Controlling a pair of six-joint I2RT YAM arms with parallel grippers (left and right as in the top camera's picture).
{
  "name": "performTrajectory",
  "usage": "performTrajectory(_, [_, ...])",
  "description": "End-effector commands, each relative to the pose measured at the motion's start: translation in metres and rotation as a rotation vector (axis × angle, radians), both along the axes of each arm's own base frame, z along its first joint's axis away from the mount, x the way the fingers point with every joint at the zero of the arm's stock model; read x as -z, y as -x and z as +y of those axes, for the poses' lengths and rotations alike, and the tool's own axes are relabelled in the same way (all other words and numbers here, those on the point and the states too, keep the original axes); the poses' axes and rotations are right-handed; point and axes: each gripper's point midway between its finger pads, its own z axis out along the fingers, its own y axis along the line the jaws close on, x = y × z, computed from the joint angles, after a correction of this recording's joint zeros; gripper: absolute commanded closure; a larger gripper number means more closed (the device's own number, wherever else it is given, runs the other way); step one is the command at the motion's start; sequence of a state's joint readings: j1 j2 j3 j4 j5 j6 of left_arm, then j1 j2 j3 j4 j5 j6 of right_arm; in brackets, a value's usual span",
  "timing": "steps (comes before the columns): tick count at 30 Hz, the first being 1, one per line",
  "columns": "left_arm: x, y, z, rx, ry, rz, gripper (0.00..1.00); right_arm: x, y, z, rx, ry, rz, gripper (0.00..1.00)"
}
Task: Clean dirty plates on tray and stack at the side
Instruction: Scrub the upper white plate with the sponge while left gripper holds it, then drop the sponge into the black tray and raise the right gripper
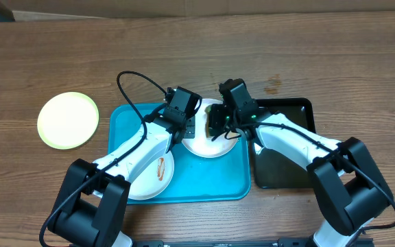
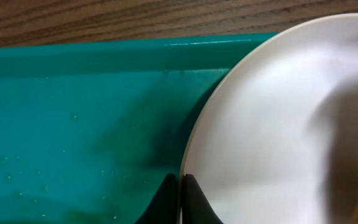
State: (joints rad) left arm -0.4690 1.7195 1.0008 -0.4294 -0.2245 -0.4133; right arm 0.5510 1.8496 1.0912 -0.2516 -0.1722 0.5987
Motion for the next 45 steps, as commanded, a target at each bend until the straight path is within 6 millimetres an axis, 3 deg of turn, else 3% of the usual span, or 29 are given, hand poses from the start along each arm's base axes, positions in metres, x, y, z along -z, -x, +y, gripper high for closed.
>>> performTrajectory(1, [0.007,0.003,0.004,-0.013,-0.008,0.018,0.96,-0.034,-0.004,0.001,-0.002,-0.043,-0.039,0.96])
performTrajectory(6, [0.007,0.003,0.004,-0.013,-0.008,0.018,0.96,-0.019,0.011,-0.010,0.006,0.016,0.033,0.96])
performTrajectory(9, [0.007,0.003,0.004,-0.013,-0.008,0.018,0.96,-0.017,0.009,-0.013,0.000,0.040,0.013,0.96])
performTrajectory(12, [0.008,0.003,0.004,-0.013,-0.008,0.018,0.96,-0.036,0.002,-0.015,-0.033,0.033,-0.043,0.96])
performTrajectory(15, [0.008,0.003,0.004,-0.009,-0.010,0.018,0.96,-0.069,0.000,-0.027,-0.009,0.018,-0.068,0.96])
performTrajectory(17, [0.008,0.003,0.004,-0.004,-0.014,0.019,0.96,-0.088,0.002,-0.048,0.031,0.038,-0.068,0.96])
performTrajectory(20, [0.007,0.004,0.004,0.004,-0.017,0.019,0.96,-0.095,0.014,-0.092,0.123,0.127,-0.021,0.96])
performTrajectory(24, [0.008,0.005,0.004,0.011,-0.018,0.027,0.96,-0.081,0.041,-0.160,0.255,0.324,0.112,0.96])
performTrajectory(27, [0.005,0.008,0.001,0.022,-0.001,0.042,0.96,-0.066,0.058,-0.199,0.327,0.453,0.194,0.96])
performTrajectory(31, [-0.013,0.006,0.000,0.021,0.004,0.031,0.96,-0.041,0.072,-0.222,0.370,0.497,0.252,0.96])
performTrajectory(38, [-0.041,-0.005,-0.006,0.021,0.021,-0.002,0.96,-0.002,0.083,-0.229,0.383,0.494,0.259,0.96])
performTrajectory(39, [-0.043,-0.006,-0.006,0.022,0.021,-0.002,0.96,0.003,0.085,-0.229,0.383,0.494,0.260,0.93])
performTrajectory(43, [-0.055,-0.011,-0.004,0.011,0.004,-0.014,0.96,0.021,0.092,-0.226,0.376,0.467,0.258,0.65])
performTrajectory(45, [-0.063,-0.014,0.000,0.000,-0.022,-0.025,0.96,0.024,0.092,-0.222,0.368,0.441,0.256,0.41])
